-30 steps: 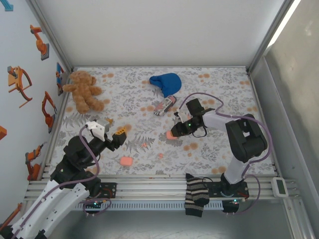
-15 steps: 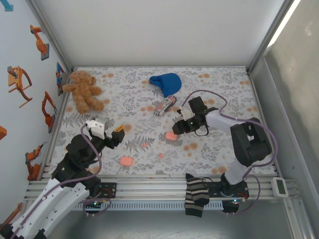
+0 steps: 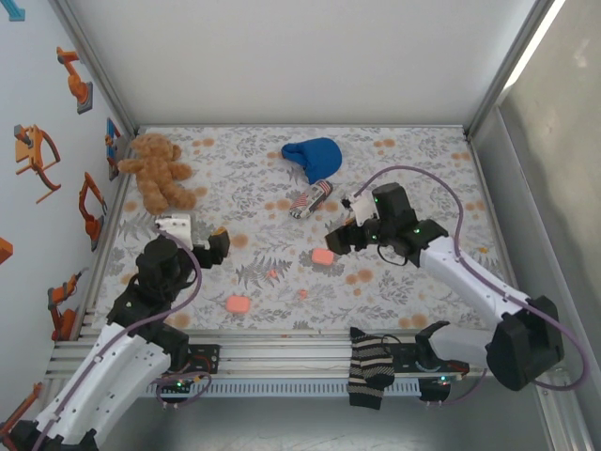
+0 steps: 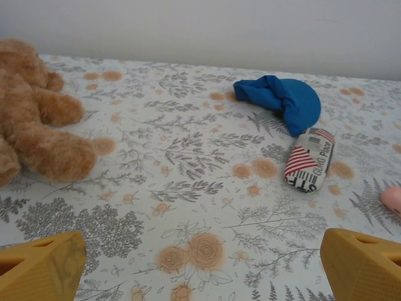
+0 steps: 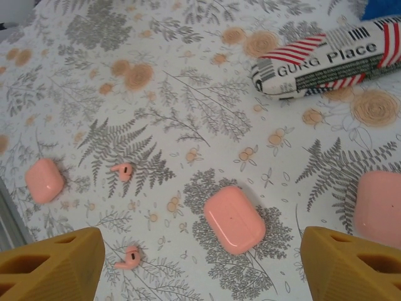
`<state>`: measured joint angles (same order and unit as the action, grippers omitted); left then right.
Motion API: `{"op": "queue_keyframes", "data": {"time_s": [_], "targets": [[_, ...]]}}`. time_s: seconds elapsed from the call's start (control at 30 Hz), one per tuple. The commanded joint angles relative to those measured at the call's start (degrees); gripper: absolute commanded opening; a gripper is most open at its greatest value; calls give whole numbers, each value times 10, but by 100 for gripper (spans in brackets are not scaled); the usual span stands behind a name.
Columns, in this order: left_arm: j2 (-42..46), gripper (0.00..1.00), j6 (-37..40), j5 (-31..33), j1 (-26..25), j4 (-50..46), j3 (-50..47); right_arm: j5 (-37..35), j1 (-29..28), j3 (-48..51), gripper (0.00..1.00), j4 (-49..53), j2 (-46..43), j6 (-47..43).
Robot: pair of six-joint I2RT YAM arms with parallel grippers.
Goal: Insert the wireless bluetooth earbuds into the charging case
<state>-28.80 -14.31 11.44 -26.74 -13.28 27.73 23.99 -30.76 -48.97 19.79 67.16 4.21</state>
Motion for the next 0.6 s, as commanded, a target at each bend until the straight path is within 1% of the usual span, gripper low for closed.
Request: {"op": "queue_keyframes", "data": {"time_s": [0.0, 0.07, 0.13, 0.3, 0.4, 0.57], "targets": [[-29, 99, -54, -75, 55, 8, 14, -36, -44, 19, 84, -18, -42, -32], [-53, 96, -78, -95, 91, -2, 26, -49, -83, 29, 87, -36, -63, -50], [-74, 96, -99, -121, 124, -10, 36, -70, -124, 36, 88, -53, -71, -68], [-115, 96, -148, -191, 206, -15, 48, -145, -222, 37, 91, -89, -39, -115], [-128, 96, -150, -204, 231, -17, 54, -180, -274, 24, 92, -114, 12, -135], [-113, 96, -146, -202, 250, -12, 46, -242, -365, -32, 94, -127, 139, -180]]}}
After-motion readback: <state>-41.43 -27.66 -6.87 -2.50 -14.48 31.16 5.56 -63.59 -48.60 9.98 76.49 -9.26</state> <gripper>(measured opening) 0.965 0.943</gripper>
